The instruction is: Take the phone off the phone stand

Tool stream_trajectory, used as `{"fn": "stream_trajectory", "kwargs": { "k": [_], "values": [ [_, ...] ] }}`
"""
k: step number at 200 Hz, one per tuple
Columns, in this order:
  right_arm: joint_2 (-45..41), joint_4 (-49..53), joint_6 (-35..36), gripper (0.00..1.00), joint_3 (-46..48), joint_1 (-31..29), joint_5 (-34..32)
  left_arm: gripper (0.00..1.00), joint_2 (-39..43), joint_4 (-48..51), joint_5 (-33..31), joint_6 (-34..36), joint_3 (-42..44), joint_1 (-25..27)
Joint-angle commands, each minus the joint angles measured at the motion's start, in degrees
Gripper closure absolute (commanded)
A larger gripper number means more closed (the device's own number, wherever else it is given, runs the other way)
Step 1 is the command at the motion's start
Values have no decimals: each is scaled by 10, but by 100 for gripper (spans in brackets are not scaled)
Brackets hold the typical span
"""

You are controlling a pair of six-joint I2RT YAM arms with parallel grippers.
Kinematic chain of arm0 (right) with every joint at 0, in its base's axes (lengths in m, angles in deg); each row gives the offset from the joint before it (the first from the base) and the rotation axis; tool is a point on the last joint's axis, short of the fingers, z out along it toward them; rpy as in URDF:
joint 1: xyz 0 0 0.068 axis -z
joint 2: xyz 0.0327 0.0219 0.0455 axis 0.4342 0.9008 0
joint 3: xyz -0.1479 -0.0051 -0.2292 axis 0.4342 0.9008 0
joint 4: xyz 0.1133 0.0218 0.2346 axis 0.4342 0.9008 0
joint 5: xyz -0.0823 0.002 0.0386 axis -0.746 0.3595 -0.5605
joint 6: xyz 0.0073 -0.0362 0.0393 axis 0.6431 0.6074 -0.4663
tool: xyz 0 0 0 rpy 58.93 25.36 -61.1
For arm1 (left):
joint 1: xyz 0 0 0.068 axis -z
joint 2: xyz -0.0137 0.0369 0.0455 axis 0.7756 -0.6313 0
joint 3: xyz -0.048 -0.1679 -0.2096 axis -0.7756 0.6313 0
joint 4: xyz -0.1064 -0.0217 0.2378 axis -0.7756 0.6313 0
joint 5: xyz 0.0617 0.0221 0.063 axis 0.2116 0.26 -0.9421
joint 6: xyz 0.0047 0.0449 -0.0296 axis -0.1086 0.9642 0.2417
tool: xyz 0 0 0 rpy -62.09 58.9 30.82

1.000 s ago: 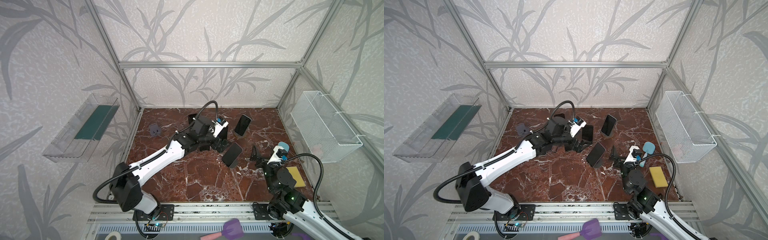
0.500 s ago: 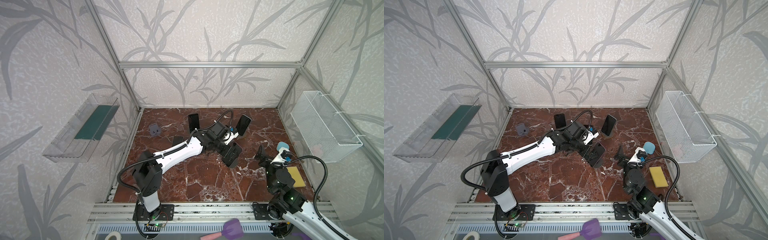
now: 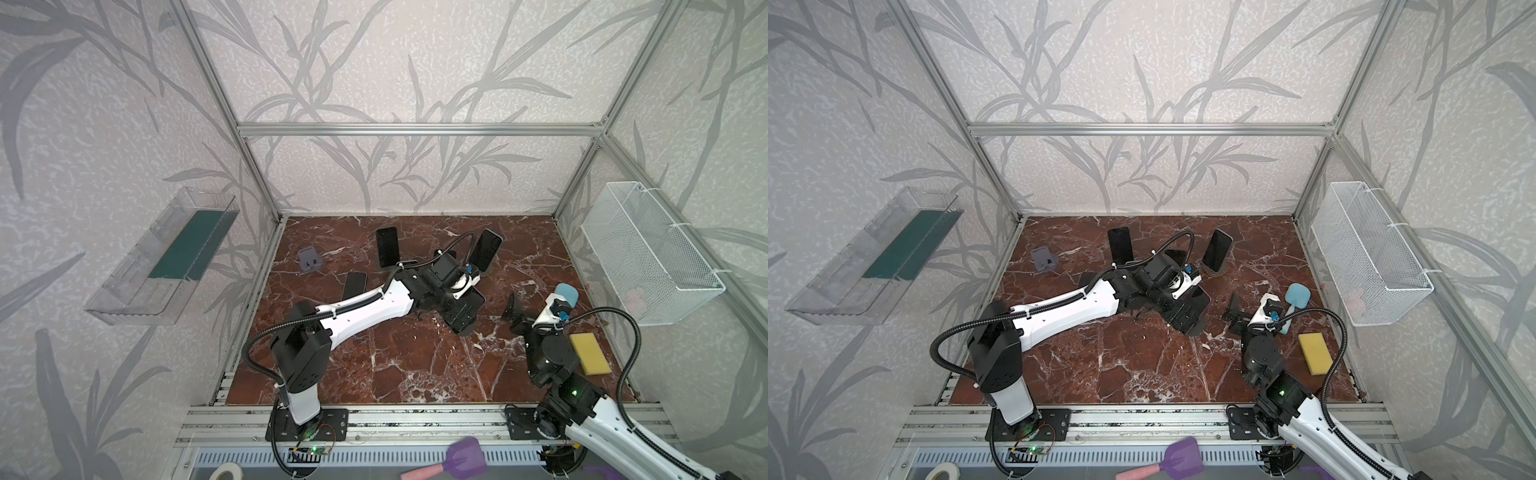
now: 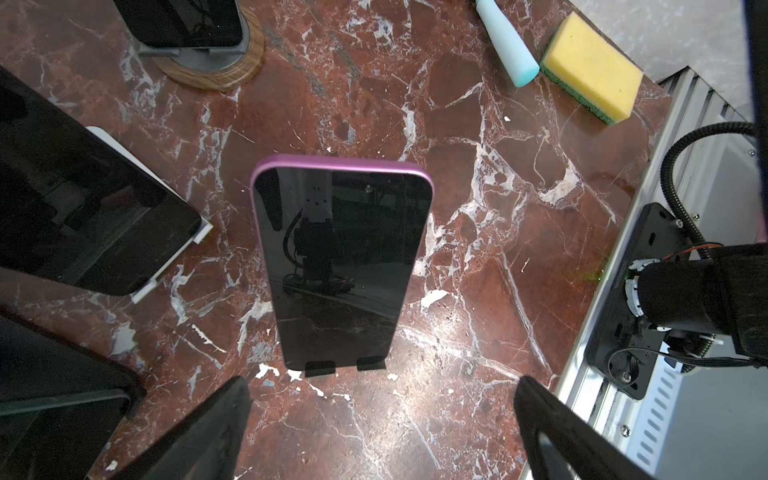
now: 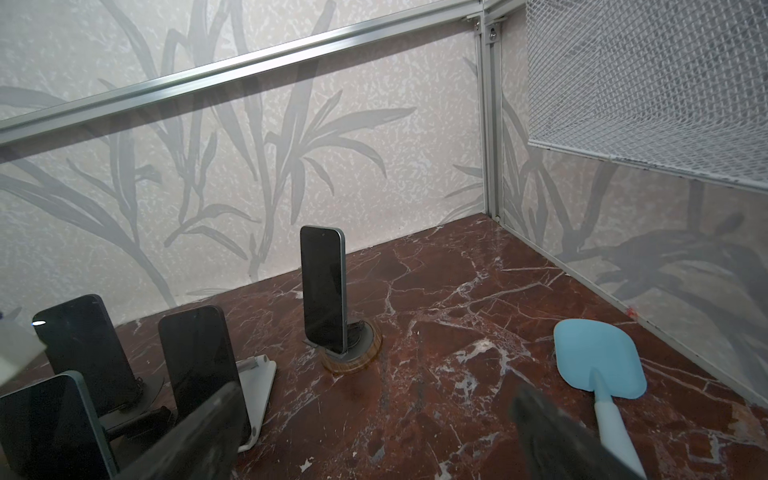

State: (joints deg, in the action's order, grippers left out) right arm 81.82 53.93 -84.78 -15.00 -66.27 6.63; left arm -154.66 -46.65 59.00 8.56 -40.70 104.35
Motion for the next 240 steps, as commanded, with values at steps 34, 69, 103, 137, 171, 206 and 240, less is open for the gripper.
{"fn": "stream_trajectory", "kwargs": {
  "k": [34, 69, 103, 137, 171, 206, 240],
  "values": [
    [6, -21, -3, 1, 1, 1, 16, 1, -27, -1, 41, 42, -7, -1],
    [18, -16, 6, 2, -7, 1, 9, 1, -19, -67, 7, 38, 36, 1],
    [13, -23, 12, 1, -3, 2, -3, 1, -25, -104, -4, 50, 51, 0],
    [11, -19, 9, 1, -4, 2, 6, 1, -34, -114, -18, 67, 53, 0],
    [10, -12, 0, 1, -5, 2, 8, 1, -24, -172, -38, 83, 83, 0],
    [10, -10, -3, 1, -6, 1, 10, 1, -34, -154, -51, 99, 49, 0],
    [10, -8, -4, 1, -7, 2, 17, 1, -45, -134, -51, 110, 21, 0]
  ]
}}
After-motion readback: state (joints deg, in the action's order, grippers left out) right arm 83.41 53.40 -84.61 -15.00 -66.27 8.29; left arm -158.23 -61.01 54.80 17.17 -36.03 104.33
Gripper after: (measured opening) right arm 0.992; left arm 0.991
